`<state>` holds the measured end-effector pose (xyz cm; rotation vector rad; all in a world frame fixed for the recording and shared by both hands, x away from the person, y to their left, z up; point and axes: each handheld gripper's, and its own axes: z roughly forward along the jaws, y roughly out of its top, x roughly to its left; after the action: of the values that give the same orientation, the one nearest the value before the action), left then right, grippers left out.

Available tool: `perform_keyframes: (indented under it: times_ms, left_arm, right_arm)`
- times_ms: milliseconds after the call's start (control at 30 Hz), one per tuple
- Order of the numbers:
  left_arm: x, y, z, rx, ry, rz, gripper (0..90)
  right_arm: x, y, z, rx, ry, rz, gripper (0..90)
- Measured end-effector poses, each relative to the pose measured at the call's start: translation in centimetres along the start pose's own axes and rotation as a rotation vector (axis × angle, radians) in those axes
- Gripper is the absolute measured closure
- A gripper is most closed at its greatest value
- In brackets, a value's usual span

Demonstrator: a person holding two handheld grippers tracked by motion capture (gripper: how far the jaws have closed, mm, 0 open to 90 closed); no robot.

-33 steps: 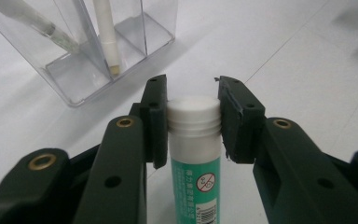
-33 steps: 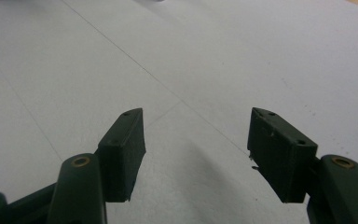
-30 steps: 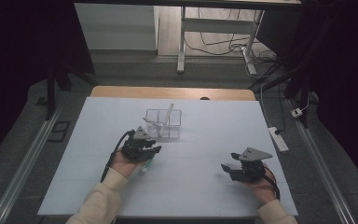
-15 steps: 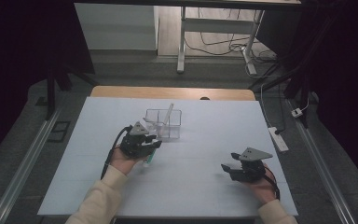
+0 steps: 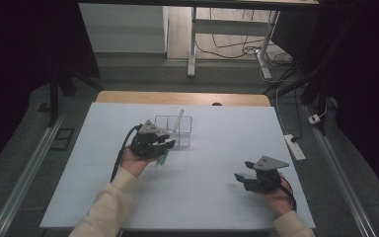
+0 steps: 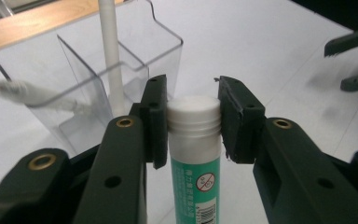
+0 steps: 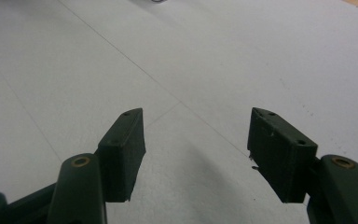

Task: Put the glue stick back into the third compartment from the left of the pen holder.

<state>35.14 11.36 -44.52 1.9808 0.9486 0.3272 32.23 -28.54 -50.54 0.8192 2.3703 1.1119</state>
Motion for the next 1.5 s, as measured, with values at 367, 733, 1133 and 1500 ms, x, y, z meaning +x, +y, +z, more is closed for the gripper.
perform_keyframes:
  times_ms: [367, 733, 1133, 1500]
  left_arm:
    - [0.4, 2.2, 0.0, -0.045, -0.013, -0.005, 64.7]
    - [0.5, 4.2, 0.5, -0.074, -0.019, -0.004, 64.7]
    - [1.0, 5.8, 1.1, -0.108, -0.011, -0.01, 64.7]
    - [1.4, 7.2, 1.9, -0.119, 0.01, -0.012, 64.7]
  right_arm:
    - [-0.1, 0.0, -0.1, -0.009, 0.0, 0.006, 36.4]
    - [-0.2, 0.0, -0.2, -0.007, -0.003, 0.008, 36.4]
    - [-0.3, 0.0, -0.2, -0.012, -0.001, 0.013, 36.4]
    - [-0.3, 0.0, -0.2, -0.012, -0.001, 0.013, 36.4]
